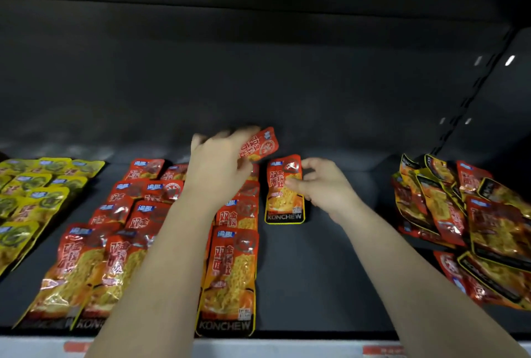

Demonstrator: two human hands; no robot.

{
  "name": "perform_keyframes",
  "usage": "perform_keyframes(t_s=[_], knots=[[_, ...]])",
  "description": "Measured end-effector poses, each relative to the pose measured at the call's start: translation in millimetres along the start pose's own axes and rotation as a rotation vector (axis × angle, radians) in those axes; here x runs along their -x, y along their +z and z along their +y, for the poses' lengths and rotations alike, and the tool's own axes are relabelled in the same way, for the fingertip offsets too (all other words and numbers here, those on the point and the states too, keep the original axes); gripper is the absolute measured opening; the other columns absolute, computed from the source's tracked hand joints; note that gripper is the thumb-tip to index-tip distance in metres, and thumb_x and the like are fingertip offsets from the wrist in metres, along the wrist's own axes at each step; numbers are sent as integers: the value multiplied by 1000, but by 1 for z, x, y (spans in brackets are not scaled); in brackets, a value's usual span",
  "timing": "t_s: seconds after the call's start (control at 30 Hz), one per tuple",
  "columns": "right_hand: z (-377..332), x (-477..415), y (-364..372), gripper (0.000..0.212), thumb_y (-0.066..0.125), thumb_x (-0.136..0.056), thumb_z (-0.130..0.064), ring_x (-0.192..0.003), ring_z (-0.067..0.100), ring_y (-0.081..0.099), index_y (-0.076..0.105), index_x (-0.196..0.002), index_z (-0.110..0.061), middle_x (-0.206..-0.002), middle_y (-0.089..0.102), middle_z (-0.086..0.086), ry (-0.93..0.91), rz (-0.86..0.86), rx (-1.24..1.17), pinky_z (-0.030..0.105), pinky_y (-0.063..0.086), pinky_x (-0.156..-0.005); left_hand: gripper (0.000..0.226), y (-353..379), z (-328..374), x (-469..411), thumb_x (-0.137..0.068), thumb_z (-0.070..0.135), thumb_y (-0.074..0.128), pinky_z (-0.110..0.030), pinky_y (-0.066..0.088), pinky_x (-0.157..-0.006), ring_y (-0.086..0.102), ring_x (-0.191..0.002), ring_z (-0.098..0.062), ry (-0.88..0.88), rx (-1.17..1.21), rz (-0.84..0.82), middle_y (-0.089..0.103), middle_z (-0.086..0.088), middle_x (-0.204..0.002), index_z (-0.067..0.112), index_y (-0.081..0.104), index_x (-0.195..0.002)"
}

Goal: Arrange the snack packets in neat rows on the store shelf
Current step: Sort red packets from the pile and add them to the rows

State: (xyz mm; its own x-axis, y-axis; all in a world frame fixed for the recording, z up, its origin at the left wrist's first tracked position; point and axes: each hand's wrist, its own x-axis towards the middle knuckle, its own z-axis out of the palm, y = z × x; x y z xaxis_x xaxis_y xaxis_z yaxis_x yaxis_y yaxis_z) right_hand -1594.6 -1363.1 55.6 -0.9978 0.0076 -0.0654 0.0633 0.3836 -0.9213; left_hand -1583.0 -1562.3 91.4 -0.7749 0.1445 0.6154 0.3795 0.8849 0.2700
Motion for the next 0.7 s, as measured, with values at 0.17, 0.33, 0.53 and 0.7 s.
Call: perform_keyframes(t_s=[0.17,0.33,0.53,0.7], knots=[[3,0,3,65,77,-81,-10,-62,12,59,48,-139,-11,-99,69,14,23,-19,28,17,40,-46,59,1,-2,0,-81,13,60,-38,28,-99,60,-107,-23,-46,12,-12,68,2,-108,33,50,-135],[5,2,8,67,77,-80,-11,-68,12,64,42,-136,-23,-85,69,6,-40,8,55,23,44,-54,57,0,-1,0,-82,12,60,-41,29,-101,57,-114,-22,-52,36,-4,66,4,-117,32,49,-134],[3,5,13,46,73,-84,-19,-76,13,67,49,-123,-24,-79,69,0,-168,69,239,25,51,-70,58,1,2,1,-83,13,61,-38,28,-100,56,-115,-21,-47,52,-31,65,4,-120,32,48,-136],[2,3,14,38,70,-87,-22,-78,16,64,51,-119,-20,-80,68,0,-198,74,348,28,44,-65,58,-1,3,2,-81,13,62,-39,29,-99,58,-111,-23,-54,74,-50,67,2,-114,30,49,-134]])
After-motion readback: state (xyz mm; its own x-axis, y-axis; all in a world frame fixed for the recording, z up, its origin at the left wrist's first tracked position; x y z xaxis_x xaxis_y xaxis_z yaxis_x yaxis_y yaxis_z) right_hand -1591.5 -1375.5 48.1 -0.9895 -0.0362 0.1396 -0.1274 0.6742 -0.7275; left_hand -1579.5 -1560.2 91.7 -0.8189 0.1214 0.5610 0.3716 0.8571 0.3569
